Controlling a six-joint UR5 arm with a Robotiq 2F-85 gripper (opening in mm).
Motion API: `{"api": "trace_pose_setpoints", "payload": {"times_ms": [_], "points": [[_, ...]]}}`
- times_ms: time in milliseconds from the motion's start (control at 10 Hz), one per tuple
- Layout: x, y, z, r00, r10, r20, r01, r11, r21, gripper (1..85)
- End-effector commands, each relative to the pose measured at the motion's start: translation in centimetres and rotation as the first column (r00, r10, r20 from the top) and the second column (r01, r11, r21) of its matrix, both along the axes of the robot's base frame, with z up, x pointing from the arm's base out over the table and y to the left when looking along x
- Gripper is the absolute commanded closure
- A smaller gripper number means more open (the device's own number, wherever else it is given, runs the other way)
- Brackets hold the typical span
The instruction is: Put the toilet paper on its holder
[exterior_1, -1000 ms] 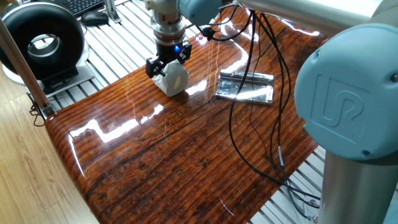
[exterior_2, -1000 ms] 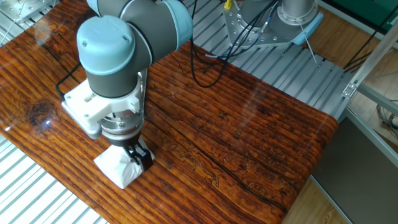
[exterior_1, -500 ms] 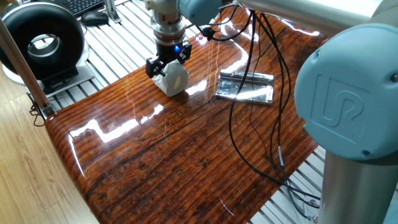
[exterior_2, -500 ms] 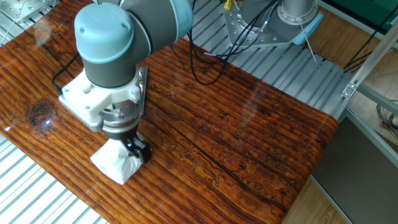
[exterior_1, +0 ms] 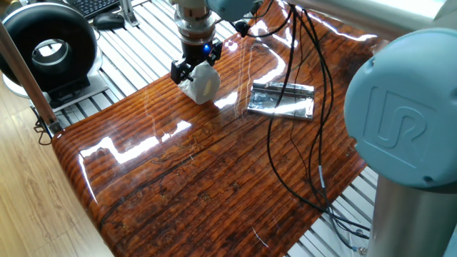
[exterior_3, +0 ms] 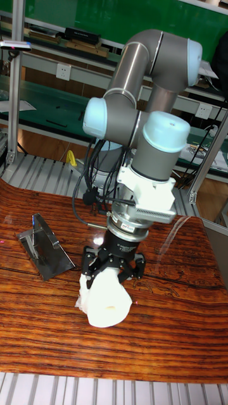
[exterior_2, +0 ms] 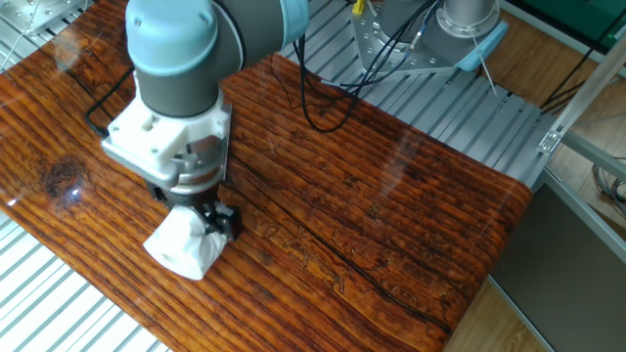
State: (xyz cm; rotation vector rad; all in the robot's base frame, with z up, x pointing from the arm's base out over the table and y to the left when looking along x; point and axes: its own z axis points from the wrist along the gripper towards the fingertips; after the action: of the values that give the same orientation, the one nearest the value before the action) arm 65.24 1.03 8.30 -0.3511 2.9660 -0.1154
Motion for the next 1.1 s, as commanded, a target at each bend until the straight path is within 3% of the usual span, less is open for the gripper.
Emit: {"api": "trace_pose_setpoints", "payload": {"times_ms": [0, 500, 800, 1000], "points": [[-0.7, -0.7, 0.6, 0.994, 0.104, 0.011, -0.105, 0.994, 0.024, 84.7], [-2.1, -2.7, 0.5, 0.985, 0.171, 0.015, -0.172, 0.984, 0.050, 84.7], [-2.6, -2.1, -0.3, 0.976, 0.217, 0.007, -0.217, 0.973, 0.076, 84.7], [-2.2, -2.2, -0.6, 0.981, 0.190, 0.030, -0.191, 0.979, 0.073, 84.7]]}}
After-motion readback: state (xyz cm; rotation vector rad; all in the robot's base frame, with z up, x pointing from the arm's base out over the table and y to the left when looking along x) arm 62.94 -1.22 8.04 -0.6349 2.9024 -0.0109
